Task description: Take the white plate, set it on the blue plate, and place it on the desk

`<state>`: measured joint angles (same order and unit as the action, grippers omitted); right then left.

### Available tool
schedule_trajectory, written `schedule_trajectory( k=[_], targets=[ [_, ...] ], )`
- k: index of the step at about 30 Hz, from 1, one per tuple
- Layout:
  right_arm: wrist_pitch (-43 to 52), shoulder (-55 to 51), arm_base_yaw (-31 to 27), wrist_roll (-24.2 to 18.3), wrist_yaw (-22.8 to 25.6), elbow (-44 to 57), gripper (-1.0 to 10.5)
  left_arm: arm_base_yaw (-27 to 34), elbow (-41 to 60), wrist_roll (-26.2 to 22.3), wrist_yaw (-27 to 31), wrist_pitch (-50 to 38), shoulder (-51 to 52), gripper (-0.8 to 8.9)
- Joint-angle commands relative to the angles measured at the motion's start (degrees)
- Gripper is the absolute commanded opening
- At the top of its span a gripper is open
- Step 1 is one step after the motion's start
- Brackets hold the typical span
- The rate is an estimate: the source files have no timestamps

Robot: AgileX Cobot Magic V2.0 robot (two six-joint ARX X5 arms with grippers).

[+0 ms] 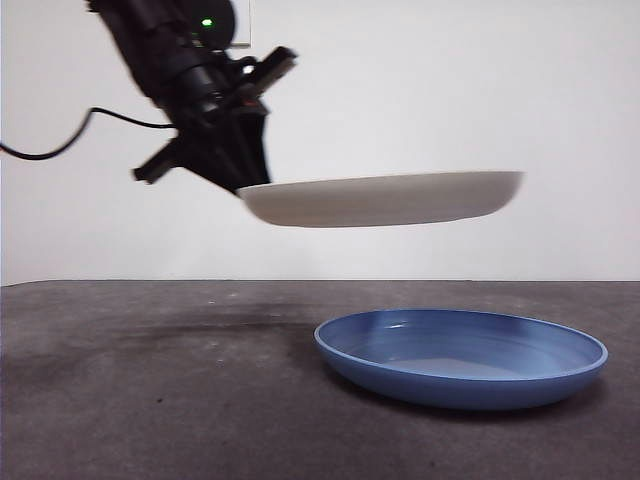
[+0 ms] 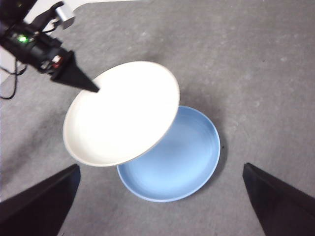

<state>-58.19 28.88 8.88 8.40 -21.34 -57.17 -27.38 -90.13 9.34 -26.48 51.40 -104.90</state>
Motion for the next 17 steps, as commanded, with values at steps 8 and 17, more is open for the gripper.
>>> schedule_trajectory(
  k=[8,17],
  targets=[
    [-1.99,-1.79,-0.02,0.77,0.0,-1.01,6.2,-5.75,-9.92,2.34,0.35,0.63,-11.96,0.09],
    [-1.75,-1.79,-0.02,0.77,0.0,-1.01,6.2,-6.78,-11.63,2.14,3.41,1.62,-16.68,0.09]
  ],
)
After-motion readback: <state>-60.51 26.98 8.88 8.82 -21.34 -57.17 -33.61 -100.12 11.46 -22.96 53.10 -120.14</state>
